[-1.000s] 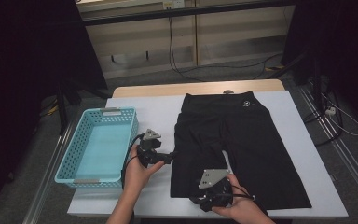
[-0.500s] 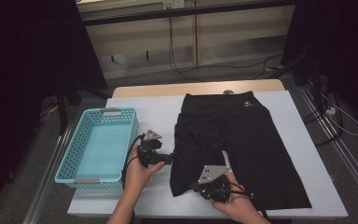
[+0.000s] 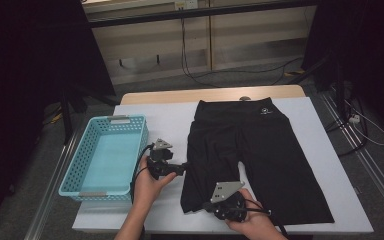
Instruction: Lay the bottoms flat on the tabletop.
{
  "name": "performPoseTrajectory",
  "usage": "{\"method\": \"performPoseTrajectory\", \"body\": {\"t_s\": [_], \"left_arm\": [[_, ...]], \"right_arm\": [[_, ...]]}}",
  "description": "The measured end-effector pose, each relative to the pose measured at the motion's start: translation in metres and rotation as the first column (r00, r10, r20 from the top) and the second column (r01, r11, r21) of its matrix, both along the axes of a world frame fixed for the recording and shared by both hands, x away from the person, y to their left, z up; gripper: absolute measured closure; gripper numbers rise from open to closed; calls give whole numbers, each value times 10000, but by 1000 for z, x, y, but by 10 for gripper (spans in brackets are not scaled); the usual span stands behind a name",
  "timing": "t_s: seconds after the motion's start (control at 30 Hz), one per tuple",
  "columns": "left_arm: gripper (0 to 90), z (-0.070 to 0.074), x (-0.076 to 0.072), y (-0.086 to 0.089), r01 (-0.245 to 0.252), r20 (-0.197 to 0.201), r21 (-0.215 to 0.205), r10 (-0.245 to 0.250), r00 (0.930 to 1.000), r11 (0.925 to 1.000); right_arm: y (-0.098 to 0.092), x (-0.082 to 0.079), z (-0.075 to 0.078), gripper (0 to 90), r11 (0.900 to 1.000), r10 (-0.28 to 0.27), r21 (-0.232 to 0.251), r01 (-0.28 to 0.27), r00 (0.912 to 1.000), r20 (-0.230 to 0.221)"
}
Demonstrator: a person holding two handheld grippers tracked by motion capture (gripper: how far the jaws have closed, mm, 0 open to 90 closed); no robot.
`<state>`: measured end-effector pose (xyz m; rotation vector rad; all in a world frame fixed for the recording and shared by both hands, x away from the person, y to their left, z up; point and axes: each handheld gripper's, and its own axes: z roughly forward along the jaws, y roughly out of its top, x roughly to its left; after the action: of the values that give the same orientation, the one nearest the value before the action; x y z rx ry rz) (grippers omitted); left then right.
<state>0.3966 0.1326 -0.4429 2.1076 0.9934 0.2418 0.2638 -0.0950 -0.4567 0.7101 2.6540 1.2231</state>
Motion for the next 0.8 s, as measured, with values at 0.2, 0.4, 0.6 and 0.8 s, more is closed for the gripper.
{"method": "performPoseTrajectory", "body": {"t_s": [0.2, 0.4, 0.6, 0.8], "left_arm": [[305, -4, 1, -2, -138, 55, 75, 138, 9999, 9999], [473, -9, 4, -2, -122, -181, -102, 120, 9998, 9999], [565, -12, 3, -7, -18, -180, -26, 17, 9998, 10000], [653, -11, 1, -13, 206, -322, -9, -206, 9993, 9998]], "right_arm": [[1, -1, 0, 894, 9999, 155, -41, -155, 9999, 5], [1, -2, 0, 894, 9998, 176, 33, -176, 9998, -87], [3, -3, 1, 893, 9997, 262, -19, -262, 9996, -62], [3, -4, 1, 893, 9995, 296, -56, -296, 9995, -59]]}}
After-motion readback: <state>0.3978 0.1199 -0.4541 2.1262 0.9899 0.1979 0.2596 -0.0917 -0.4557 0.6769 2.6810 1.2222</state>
